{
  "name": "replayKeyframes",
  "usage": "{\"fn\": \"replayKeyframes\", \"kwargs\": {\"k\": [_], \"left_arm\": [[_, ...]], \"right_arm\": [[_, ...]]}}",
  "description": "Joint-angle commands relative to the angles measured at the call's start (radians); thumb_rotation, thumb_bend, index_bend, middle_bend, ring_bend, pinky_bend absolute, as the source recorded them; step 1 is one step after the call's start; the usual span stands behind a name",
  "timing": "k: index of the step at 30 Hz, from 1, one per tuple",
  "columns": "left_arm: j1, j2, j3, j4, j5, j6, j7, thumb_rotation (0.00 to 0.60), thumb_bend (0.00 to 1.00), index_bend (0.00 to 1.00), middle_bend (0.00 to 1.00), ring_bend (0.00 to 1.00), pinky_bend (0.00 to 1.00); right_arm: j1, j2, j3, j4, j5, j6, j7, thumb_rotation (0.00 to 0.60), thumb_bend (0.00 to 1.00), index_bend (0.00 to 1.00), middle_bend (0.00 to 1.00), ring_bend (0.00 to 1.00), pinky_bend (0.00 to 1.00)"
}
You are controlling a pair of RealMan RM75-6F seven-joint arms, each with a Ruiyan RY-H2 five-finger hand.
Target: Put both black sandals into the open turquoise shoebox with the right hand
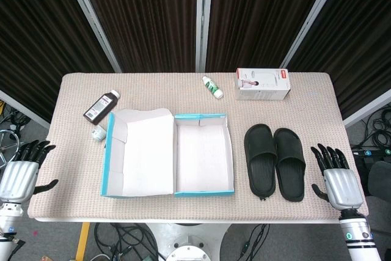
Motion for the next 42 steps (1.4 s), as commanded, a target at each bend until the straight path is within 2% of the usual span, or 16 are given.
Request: {"fn": "replayKeyframes", "kwargs": {"k": [1, 11, 23, 25, 26, 28, 30, 32, 34, 37, 41, 42], "left_arm": [[-0.003, -0.003, 0.000, 0.001, -0.002, -0.006, -0.001, 0.600, 0.07, 0.19, 0.15, 0.09, 0.14], [-0.011, -0.009, 0.000, 0.003, -0.003, -0.017, 0.001, 0.600, 0.07, 0.19, 0.15, 0.09, 0.14], [-0.031, -0.033, -0.014, 0.047, -0.007, -0.030, -0.035, 0.600, 0.07, 0.19, 0.15, 0.09, 0.14], [-0.031, -0.036, -0.012, 0.057, -0.004, -0.031, -0.048, 0.600, 0.07, 0.19, 0.15, 0.09, 0.14], [-0.031, -0.038, -0.011, 0.061, -0.004, -0.031, -0.054, 0.600, 0.07, 0.19, 0.15, 0.09, 0.14], [-0.027, -0.041, -0.009, 0.071, -0.007, -0.030, -0.063, 0.600, 0.07, 0.19, 0.15, 0.09, 0.14], [-0.027, -0.044, -0.009, 0.078, -0.010, -0.031, -0.073, 0.600, 0.07, 0.19, 0.15, 0.09, 0.14], [-0.027, -0.046, -0.008, 0.086, -0.011, -0.035, -0.084, 0.600, 0.07, 0.19, 0.15, 0.09, 0.14], [-0.028, -0.049, -0.005, 0.094, -0.010, -0.039, -0.093, 0.600, 0.07, 0.19, 0.15, 0.09, 0.14], [-0.028, -0.056, 0.004, 0.110, -0.006, -0.047, -0.099, 0.600, 0.07, 0.19, 0.15, 0.09, 0.14], [-0.034, -0.061, 0.008, 0.128, -0.002, -0.059, -0.105, 0.600, 0.07, 0.19, 0.15, 0.09, 0.14], [-0.035, -0.062, 0.008, 0.131, -0.003, -0.060, -0.108, 0.600, 0.07, 0.19, 0.15, 0.09, 0.14]], "right_arm": [[0.001, 0.003, 0.001, -0.001, 0.003, -0.001, 0.002, 0.600, 0.13, 0.00, 0.02, 0.00, 0.04], [0.013, 0.006, 0.007, 0.003, 0.001, -0.013, 0.021, 0.600, 0.13, 0.00, 0.02, 0.00, 0.04], [0.059, 0.026, 0.046, -0.028, 0.061, -0.072, 0.024, 0.600, 0.14, 0.00, 0.07, 0.00, 0.07], [0.071, 0.031, 0.052, -0.025, 0.064, -0.087, 0.036, 0.600, 0.14, 0.00, 0.08, 0.01, 0.13], [0.078, 0.035, 0.056, -0.026, 0.071, -0.097, 0.040, 0.600, 0.14, 0.00, 0.09, 0.03, 0.19], [0.093, 0.048, 0.064, -0.035, 0.095, -0.124, 0.033, 0.600, 0.14, 0.00, 0.10, 0.09, 0.32], [0.109, 0.060, 0.074, -0.048, 0.118, -0.147, 0.015, 0.600, 0.14, 0.01, 0.11, 0.19, 0.45], [0.131, 0.069, 0.086, -0.063, 0.143, -0.173, -0.005, 0.600, 0.14, 0.01, 0.11, 0.27, 0.53], [0.155, 0.074, 0.096, -0.075, 0.167, -0.204, -0.020, 0.600, 0.14, 0.03, 0.13, 0.33, 0.56], [0.190, 0.066, 0.106, -0.077, 0.201, -0.246, -0.044, 0.600, 0.14, 0.05, 0.16, 0.31, 0.53], [0.246, 0.048, 0.121, -0.071, 0.272, -0.303, -0.115, 0.600, 0.14, 0.06, 0.17, 0.12, 0.27], [0.259, 0.041, 0.126, -0.069, 0.294, -0.315, -0.129, 0.600, 0.14, 0.06, 0.17, 0.10, 0.24]]}}
